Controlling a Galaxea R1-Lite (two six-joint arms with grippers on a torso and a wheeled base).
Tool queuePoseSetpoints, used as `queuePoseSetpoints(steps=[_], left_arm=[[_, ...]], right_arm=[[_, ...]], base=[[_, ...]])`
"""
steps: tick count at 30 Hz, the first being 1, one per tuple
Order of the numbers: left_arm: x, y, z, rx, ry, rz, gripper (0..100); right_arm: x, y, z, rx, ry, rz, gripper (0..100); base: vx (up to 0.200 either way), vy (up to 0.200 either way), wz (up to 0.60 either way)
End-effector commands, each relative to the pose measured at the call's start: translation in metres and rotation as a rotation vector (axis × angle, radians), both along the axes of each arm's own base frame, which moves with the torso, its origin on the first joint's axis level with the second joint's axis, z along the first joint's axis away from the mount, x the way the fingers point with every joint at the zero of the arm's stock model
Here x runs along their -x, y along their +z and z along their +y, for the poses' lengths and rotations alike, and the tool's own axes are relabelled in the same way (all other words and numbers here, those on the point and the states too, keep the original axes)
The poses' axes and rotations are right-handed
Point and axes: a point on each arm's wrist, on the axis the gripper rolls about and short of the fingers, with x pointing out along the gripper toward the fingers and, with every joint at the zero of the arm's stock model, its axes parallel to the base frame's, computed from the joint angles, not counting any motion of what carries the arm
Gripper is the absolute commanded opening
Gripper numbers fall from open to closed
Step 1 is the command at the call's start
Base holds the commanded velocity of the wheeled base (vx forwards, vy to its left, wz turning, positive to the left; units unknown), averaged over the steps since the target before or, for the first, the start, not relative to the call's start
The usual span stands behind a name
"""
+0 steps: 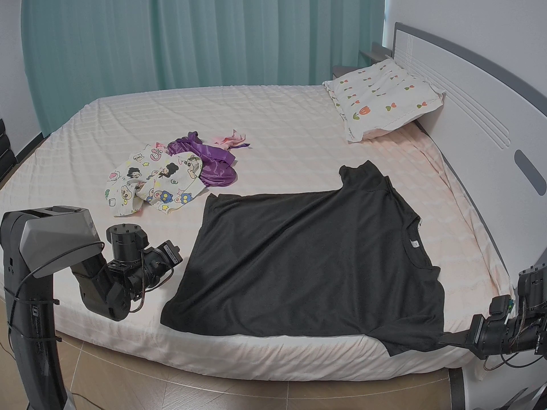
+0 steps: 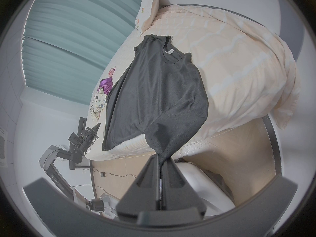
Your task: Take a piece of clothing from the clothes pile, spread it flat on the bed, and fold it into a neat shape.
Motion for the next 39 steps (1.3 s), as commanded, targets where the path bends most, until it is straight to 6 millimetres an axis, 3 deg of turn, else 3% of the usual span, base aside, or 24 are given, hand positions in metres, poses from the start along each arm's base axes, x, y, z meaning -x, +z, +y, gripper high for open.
queuePoseSetpoints(steps=[1, 3, 4, 14, 21, 39], left_arm=[[0.000, 0.001, 0.001, 0.000, 0.002, -0.001, 0], [0.003, -0.003, -0.002, -0.004, -0.009, 0.040, 0], [0.004, -0.004, -0.004, -0.008, -0.014, 0.054, 100], [0.006, -0.001, -0.008, -0.056, -0.150, 0.047, 100], [0.015, 0.012, -0.015, -0.034, -0.309, 0.110, 100], [0.013, -0.008, -0.012, -0.134, -0.337, 0.129, 100]], right_arm=[[0.000, 0.000, 0.000, 0.000, -0.001, 0.000, 0], [0.000, 0.000, 0.000, 0.000, -0.001, 0.000, 0], [0.000, 0.000, 0.000, 0.000, -0.001, 0.000, 0], [0.000, 0.000, 0.000, 0.000, 0.001, 0.001, 0], [0.000, 0.000, 0.000, 0.001, -0.001, 0.003, 0], [0.000, -0.001, 0.000, 0.001, 0.001, 0.004, 0]], base=[[0.000, 0.000, 0.00], [0.000, 0.000, 0.00], [0.000, 0.000, 0.00], [0.000, 0.000, 0.00], [0.000, 0.000, 0.00], [0.000, 0.000, 0.00]])
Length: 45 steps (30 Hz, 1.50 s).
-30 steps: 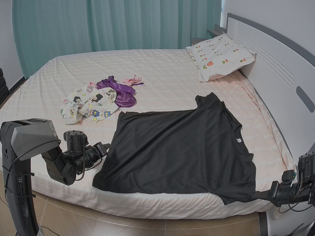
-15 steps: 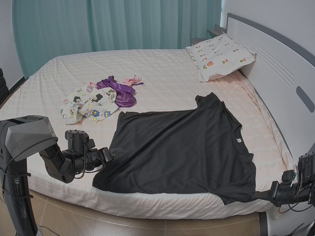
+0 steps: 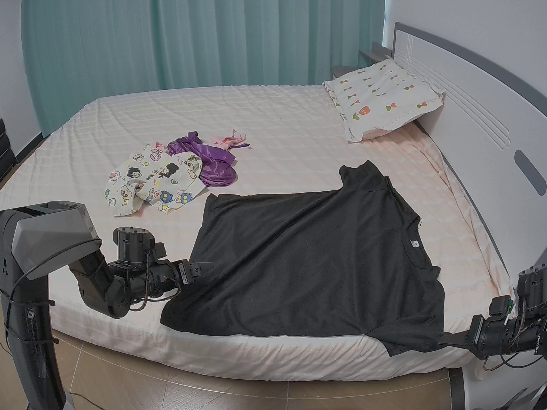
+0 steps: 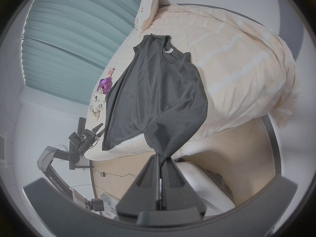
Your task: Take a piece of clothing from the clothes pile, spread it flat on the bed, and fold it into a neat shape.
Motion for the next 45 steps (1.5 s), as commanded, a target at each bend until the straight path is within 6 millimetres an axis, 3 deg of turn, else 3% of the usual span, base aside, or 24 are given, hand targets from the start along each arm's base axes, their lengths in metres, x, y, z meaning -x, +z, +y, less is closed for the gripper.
queuePoseSetpoints(steps=[1, 6, 7, 19, 27, 36, 37, 45], left_arm=[[0.000, -0.007, 0.001, -0.005, 0.003, 0.019, 100], [-0.003, -0.013, 0.000, -0.021, 0.021, 0.020, 100], [-0.006, -0.014, -0.001, -0.029, 0.034, 0.014, 0], [-0.013, -0.003, 0.006, -0.028, 0.176, -0.018, 0], [-0.030, 0.005, 0.013, -0.014, 0.283, -0.070, 0], [-0.034, -0.003, 0.017, -0.021, 0.301, -0.053, 0], [-0.034, -0.005, 0.017, -0.021, 0.301, -0.049, 100], [-0.033, 0.001, 0.017, 0.016, 0.319, -0.054, 100]], right_arm=[[0.000, 0.000, 0.000, 0.000, 0.001, 0.001, 0], [0.000, 0.000, 0.000, 0.000, 0.001, 0.001, 0], [0.000, 0.000, 0.000, 0.001, 0.002, 0.000, 0], [0.001, -0.001, 0.000, 0.001, 0.002, 0.005, 0], [0.001, -0.001, 0.000, 0.001, 0.002, 0.006, 0], [0.000, -0.003, 0.000, 0.005, 0.006, 0.018, 0], [0.000, -0.003, 0.000, 0.005, 0.008, 0.017, 0], [0.000, -0.003, 0.000, 0.007, 0.008, 0.017, 0]], base=[[0.000, 0.000, 0.00], [0.000, 0.000, 0.00], [0.000, 0.000, 0.00], [0.000, 0.000, 0.00], [0.000, 0.000, 0.00], [0.000, 0.000, 0.00], [0.000, 0.000, 0.00], [0.000, 0.000, 0.00]])
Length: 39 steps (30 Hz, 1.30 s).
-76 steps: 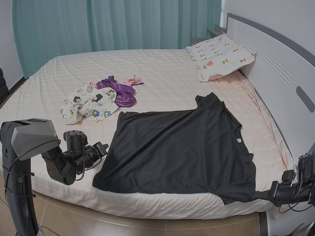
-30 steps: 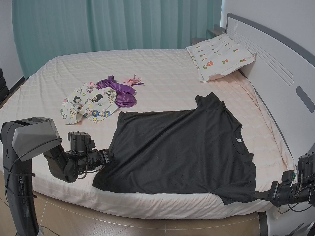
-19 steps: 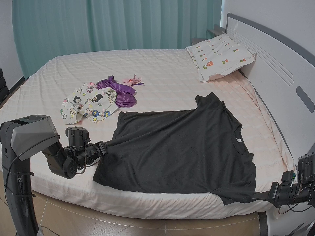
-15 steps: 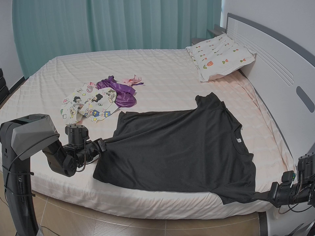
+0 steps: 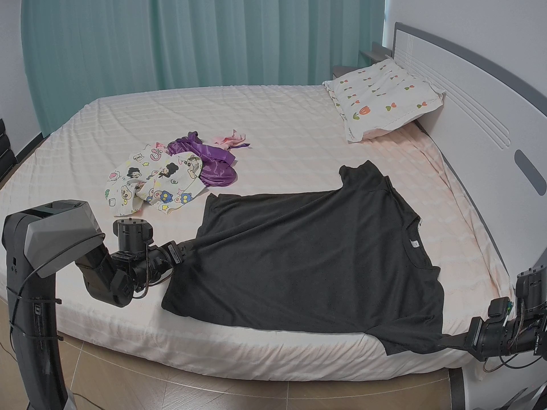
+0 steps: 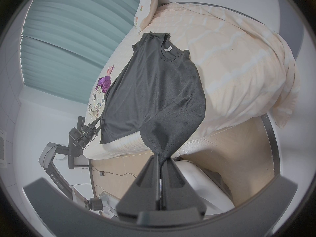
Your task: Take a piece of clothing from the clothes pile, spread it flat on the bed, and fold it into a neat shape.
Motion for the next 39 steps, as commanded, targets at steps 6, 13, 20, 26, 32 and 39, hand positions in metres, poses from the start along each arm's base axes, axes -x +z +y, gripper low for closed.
queuePoseSetpoints(steps=[6, 13, 20, 26, 32, 39], left_arm=[[0.021, 0.024, 0.005, 0.065, 0.013, 0.000, 100], [0.077, 0.031, 0.006, 0.139, -0.150, 0.092, 100], [0.113, 0.021, 0.006, 0.102, -0.255, 0.161, 100], [0.115, 0.015, 0.008, 0.038, -0.291, 0.161, 100], [0.108, 0.016, 0.006, 0.039, -0.323, 0.095, 100], [0.107, 0.000, 0.006, -0.023, -0.367, 0.097, 100]], right_arm=[[0.001, 0.000, 0.000, 0.000, 0.002, 0.002, 0], [0.001, 0.000, 0.000, 0.000, 0.002, 0.000, 0], [0.002, 0.000, 0.000, -0.002, 0.003, -0.003, 0], [0.002, 0.000, 0.000, -0.002, 0.003, -0.004, 0], [0.002, 0.000, 0.000, -0.002, 0.003, -0.004, 0], [0.002, 0.000, 0.000, -0.001, 0.004, -0.005, 0]], base=[[0.000, 0.000, 0.00], [0.000, 0.000, 0.00], [0.000, 0.000, 0.00], [0.000, 0.000, 0.00], [0.000, 0.000, 0.00], [0.000, 0.000, 0.00]])
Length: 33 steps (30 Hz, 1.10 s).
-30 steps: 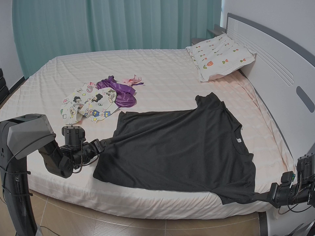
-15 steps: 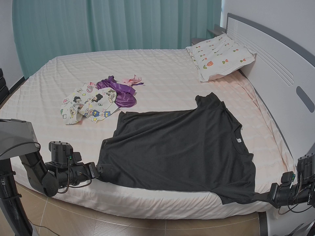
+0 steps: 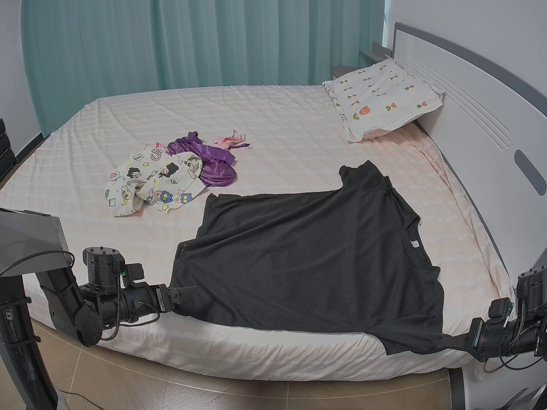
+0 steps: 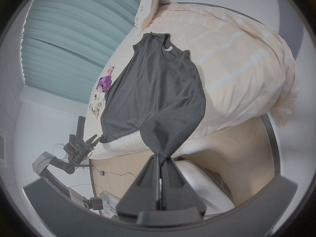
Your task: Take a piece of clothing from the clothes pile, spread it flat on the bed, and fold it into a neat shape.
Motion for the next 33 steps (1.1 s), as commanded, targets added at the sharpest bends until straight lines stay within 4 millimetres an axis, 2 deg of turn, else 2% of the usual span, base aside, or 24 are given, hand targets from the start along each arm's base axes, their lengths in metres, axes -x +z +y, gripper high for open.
queuePoseSetpoints(steps=[1, 12, 13, 18, 23, 33], left_arm=[[0.001, -0.016, -0.001, -0.011, -0.008, 0.051, 100], [-0.002, -0.018, -0.001, -0.010, -0.008, 0.049, 100], [-0.003, -0.019, -0.001, -0.011, -0.007, 0.049, 0], [-0.003, -0.023, 0.000, -0.018, 0.002, 0.064, 0], [0.007, -0.024, 0.002, -0.021, 0.007, 0.093, 0], [0.039, -0.004, 0.009, -0.016, 0.026, 0.098, 0]], right_arm=[[0.000, 0.000, 0.000, 0.001, 0.001, -0.002, 0], [0.000, -0.001, 0.000, 0.003, 0.003, 0.002, 0], [0.000, 0.000, 0.000, 0.003, 0.003, 0.000, 0], [0.001, -0.001, 0.000, 0.003, 0.003, 0.002, 0], [0.002, -0.001, 0.000, 0.004, 0.005, 0.004, 0], [0.006, 0.000, -0.001, 0.036, 0.026, -0.032, 0]], base=[[0.000, 0.000, 0.00], [0.000, 0.000, 0.00], [0.000, 0.000, 0.00], [0.000, 0.000, 0.00], [0.000, 0.000, 0.00], [0.000, 0.000, 0.00]])
